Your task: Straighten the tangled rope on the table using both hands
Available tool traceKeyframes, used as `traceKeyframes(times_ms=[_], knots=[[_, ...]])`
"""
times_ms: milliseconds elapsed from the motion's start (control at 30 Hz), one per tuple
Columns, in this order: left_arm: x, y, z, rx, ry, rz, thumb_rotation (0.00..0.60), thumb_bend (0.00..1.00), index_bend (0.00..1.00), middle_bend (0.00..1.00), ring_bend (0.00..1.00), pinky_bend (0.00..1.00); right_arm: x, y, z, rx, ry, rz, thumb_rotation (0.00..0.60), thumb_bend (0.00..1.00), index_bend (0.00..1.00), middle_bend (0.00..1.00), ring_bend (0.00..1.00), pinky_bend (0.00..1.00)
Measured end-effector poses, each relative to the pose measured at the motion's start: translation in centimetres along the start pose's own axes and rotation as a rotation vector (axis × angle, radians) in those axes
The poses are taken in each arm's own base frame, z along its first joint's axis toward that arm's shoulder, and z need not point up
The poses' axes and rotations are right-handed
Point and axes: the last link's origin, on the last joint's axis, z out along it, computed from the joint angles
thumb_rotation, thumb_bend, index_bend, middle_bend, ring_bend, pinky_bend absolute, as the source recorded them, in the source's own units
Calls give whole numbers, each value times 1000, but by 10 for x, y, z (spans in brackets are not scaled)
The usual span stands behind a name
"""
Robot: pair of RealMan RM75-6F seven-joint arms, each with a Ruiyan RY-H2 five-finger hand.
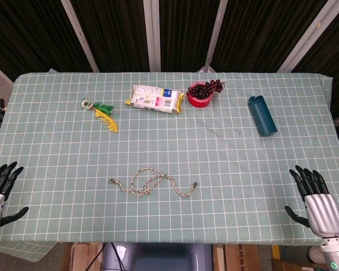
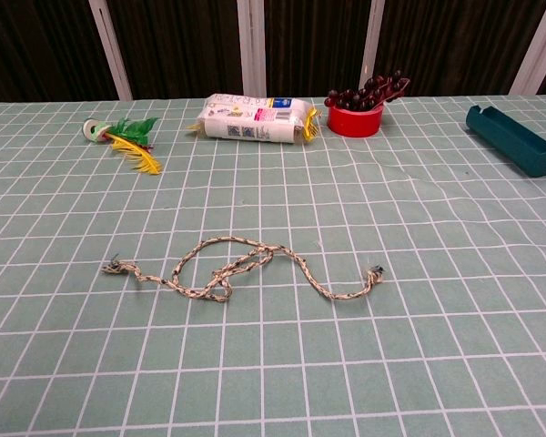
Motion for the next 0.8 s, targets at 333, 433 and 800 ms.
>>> traceKeyframes(times_ms=[333, 433, 800], knots=[[1, 0, -1, -1, 3, 0, 600, 9, 66, 0, 0, 0, 0, -2, -1, 5, -9, 9, 600, 259, 0, 0, 0, 0], [1, 0, -1, -1, 5, -3, 600, 8, 66, 0, 0, 0, -1, -6, -1, 26, -15, 15, 600, 259, 0, 0, 0, 0], [1, 0, 1, 2, 2, -6, 600, 15, 65, 0, 0, 0, -17, -54, 14, 143, -69, 146, 600, 259, 213, 15, 0, 0]])
